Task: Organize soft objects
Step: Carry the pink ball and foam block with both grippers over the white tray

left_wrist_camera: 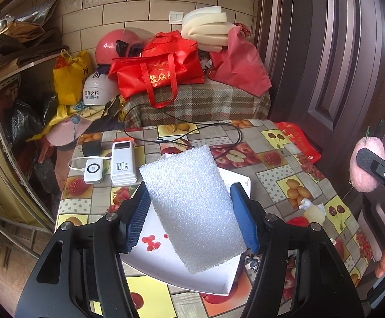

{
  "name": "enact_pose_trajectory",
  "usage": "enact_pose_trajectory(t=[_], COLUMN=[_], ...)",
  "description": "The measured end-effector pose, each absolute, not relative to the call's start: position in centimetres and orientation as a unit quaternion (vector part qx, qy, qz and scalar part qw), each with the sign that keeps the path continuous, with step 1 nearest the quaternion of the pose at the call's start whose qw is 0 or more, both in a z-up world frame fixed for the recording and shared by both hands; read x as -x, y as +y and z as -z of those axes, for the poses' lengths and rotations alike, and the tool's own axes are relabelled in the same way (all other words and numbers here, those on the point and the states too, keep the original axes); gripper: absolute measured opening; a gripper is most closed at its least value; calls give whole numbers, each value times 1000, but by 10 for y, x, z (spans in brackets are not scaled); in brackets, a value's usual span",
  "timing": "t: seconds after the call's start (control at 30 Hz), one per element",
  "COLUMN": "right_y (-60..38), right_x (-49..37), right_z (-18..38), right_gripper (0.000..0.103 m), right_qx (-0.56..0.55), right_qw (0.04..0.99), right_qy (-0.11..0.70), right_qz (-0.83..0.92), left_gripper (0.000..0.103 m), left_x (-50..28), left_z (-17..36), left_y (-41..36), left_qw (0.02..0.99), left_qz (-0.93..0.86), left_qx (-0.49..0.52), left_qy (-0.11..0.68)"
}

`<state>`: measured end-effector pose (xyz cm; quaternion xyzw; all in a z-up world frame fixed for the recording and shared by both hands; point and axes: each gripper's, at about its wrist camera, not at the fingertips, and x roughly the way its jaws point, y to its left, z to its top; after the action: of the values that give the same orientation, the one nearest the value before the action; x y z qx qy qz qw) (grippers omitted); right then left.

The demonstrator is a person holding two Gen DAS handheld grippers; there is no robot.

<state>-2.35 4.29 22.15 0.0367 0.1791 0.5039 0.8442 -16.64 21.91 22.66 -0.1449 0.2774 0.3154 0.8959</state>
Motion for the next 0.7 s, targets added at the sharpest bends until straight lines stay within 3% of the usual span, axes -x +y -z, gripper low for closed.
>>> enact_pose_trajectory(t=[0.43,0.7], right_y=[108,147], right_x=[10,-2], right_z=[-199,-161], right_gripper=[67,67], right_qx=[6,31], right_qw=[821,802], right_qy=[232,289], right_qz=[-521,-523], left_gripper=[61,61], left_x=[159,142], left_z=[-197,-151], left_y=[246,269], left_qw=[878,855], left_qz=[-328,-334], left_qx=[168,179], left_qy=[305,354])
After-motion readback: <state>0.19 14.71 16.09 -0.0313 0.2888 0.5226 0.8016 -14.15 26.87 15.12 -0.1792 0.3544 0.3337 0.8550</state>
